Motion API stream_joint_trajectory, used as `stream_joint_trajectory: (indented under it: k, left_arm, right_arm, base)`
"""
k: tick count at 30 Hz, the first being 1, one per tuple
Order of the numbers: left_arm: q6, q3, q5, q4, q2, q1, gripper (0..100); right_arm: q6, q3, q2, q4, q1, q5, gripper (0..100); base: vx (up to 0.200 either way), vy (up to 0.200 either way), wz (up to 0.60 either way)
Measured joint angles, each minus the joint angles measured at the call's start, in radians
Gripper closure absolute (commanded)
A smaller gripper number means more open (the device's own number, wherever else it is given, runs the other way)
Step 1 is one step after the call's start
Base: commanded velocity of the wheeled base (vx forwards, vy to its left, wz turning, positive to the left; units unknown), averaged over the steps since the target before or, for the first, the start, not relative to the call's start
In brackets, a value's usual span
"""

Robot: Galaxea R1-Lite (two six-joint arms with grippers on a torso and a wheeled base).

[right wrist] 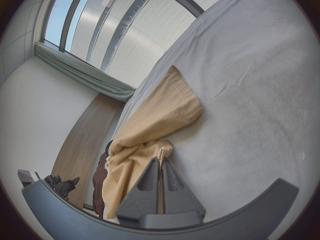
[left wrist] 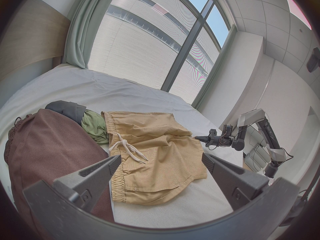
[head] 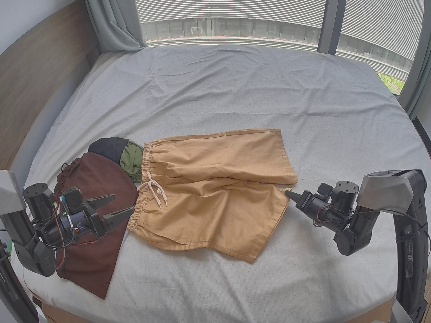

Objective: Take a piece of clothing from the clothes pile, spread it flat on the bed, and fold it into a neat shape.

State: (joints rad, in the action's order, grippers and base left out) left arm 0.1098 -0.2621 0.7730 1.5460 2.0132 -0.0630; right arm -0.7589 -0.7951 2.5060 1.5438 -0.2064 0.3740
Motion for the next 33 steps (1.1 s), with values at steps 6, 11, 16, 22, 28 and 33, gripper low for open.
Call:
stream_joint_trajectory:
  k: [6, 11, 16, 22, 28, 33]
  left_arm:
    - [0.001, 0.000, 0.000, 0.000, 0.000, 0.000, 0]
    - [0.001, 0.000, 0.001, 0.000, 0.000, 0.000, 0]
    - [0.003, 0.000, 0.001, 0.000, 0.000, 0.000, 0]
    - [0.007, 0.000, 0.002, 0.000, 0.000, 0.000, 0]
    - [0.009, -0.005, 0.002, 0.000, 0.002, 0.000, 0]
    - [0.009, -0.009, 0.005, 0.000, 0.005, 0.000, 0]
  right_arm:
    - [0.007, -0.034, 0.002, -0.001, 0.037, -0.001, 100]
    - [0.008, -0.062, 0.005, -0.002, 0.052, -0.003, 100]
    - [0.012, -0.090, 0.024, 0.000, 0.052, -0.010, 100]
    - [0.019, -0.144, 0.060, 0.003, 0.045, -0.043, 100]
    - [0.019, -0.171, 0.071, 0.004, 0.044, -0.061, 100]
    - [0.021, -0.176, 0.071, 0.005, 0.044, -0.066, 100]
  base:
    - [0.000, 0.000, 0.00]
    - [0.000, 0.000, 0.00]
    - [0.000, 0.000, 0.00]
    - [0.000, 0.000, 0.00]
    - [0.000, 0.000, 0.00]
    - [0.000, 0.000, 0.00]
